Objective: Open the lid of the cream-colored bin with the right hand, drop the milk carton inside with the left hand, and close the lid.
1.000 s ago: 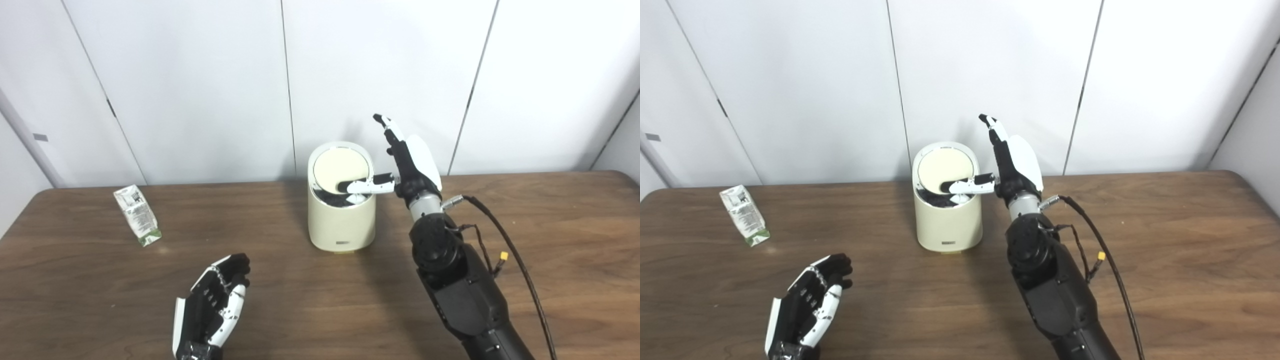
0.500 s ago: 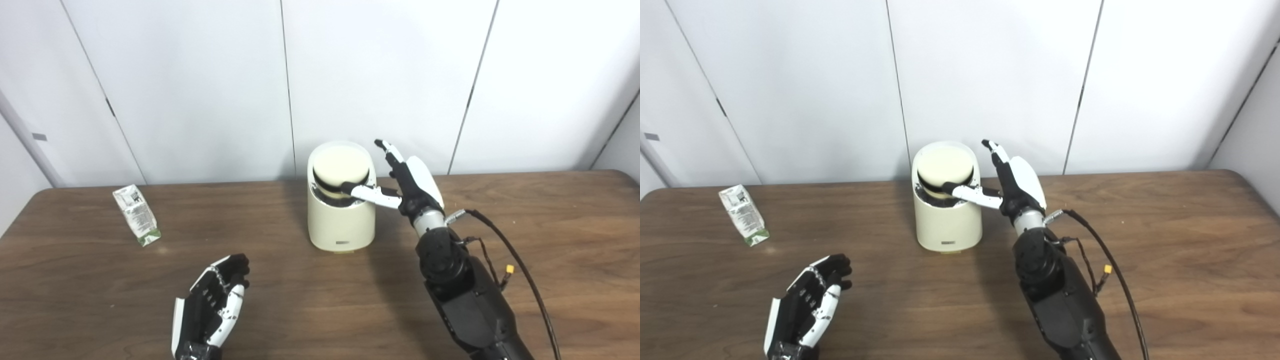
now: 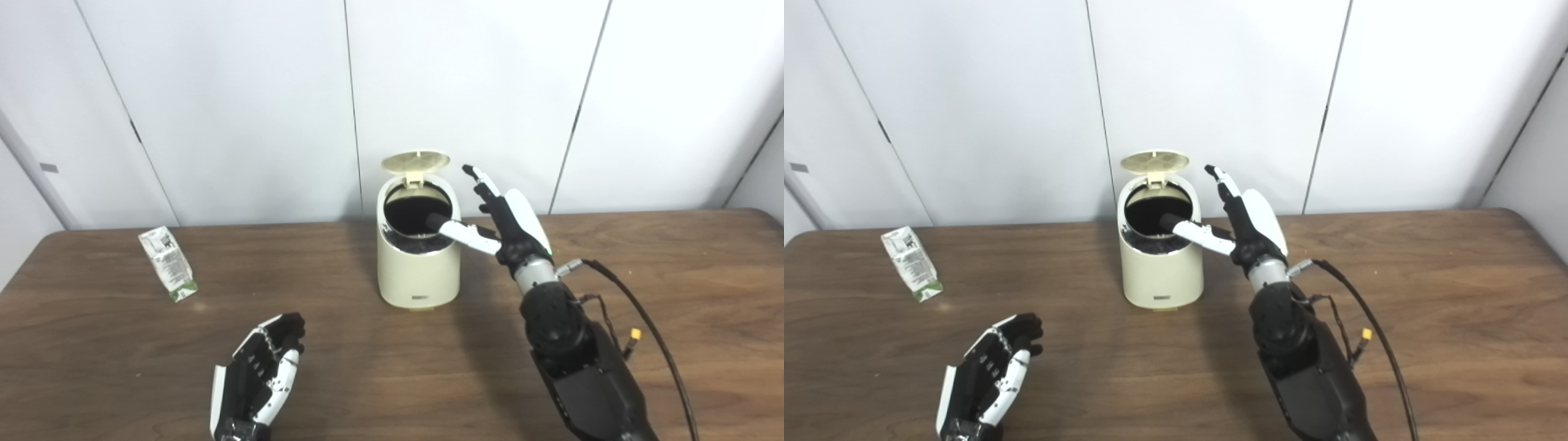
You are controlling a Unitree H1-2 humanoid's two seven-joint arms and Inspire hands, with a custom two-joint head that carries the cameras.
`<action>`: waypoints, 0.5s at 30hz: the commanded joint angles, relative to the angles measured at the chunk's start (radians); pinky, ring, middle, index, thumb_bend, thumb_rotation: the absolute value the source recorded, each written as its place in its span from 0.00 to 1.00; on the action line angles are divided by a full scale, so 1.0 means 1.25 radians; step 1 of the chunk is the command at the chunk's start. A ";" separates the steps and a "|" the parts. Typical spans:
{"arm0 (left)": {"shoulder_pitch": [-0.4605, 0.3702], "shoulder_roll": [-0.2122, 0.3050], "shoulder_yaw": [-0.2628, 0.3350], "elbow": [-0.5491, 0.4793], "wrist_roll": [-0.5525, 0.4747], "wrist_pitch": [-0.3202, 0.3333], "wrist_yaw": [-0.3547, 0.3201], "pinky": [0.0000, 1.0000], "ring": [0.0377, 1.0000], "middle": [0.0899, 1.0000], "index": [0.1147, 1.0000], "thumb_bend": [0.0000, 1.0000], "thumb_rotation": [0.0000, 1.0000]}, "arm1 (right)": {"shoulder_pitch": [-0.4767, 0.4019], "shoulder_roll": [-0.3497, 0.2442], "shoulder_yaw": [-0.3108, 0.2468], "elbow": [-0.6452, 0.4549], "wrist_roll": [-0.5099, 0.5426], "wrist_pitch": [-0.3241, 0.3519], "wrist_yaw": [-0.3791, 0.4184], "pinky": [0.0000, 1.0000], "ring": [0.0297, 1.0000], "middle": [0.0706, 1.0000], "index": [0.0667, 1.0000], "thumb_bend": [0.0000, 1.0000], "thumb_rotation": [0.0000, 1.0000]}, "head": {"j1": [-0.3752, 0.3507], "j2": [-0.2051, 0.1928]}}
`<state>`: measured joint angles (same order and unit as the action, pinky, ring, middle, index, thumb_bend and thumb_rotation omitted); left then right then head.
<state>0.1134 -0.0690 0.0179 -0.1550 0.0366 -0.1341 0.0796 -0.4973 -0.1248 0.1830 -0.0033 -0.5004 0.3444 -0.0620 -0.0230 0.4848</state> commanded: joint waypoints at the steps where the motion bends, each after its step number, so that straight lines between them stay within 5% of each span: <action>1: -0.018 0.003 0.001 -0.012 0.005 -0.020 0.002 0.67 0.72 0.70 0.67 0.28 0.32 | -0.002 -0.003 -0.013 -0.060 -0.002 -0.023 -0.010 0.76 0.87 0.98 0.96 1.00 0.85 | -0.002 0.001; 5: -0.019 0.004 0.002 -0.014 0.000 -0.017 0.000 0.68 0.73 0.71 0.68 0.28 0.33 | 0.062 0.009 -0.030 -0.144 0.002 -0.020 -0.017 0.84 0.94 0.99 0.96 0.95 0.79 | -0.002 -0.001; 9: -0.024 0.010 0.005 0.000 -0.006 -0.036 -0.003 0.68 0.72 0.70 0.68 0.27 0.31 | 0.162 0.045 -0.052 -0.193 0.009 -0.077 -0.078 0.73 0.86 0.90 0.88 0.45 0.56 | -0.003 -0.001; 11: -0.025 0.010 0.006 0.000 -0.007 -0.035 -0.002 0.69 0.72 0.70 0.68 0.27 0.31 | 0.177 0.054 -0.058 -0.197 0.008 -0.094 -0.090 0.71 0.84 0.87 0.85 0.36 0.52 | -0.003 -0.001; 15: -0.029 0.012 0.012 0.004 -0.012 -0.034 -0.001 0.66 0.72 0.69 0.67 0.27 0.30 | 0.301 0.074 -0.080 -0.215 0.061 -0.253 -0.155 0.66 0.76 0.77 0.76 0.22 0.48 | -0.006 -0.003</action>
<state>0.0981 -0.0583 0.0273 -0.1438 0.0297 -0.1376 0.0776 -0.1300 -0.0410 0.0921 -0.2252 -0.4478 0.1433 -0.2160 -0.0307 0.4801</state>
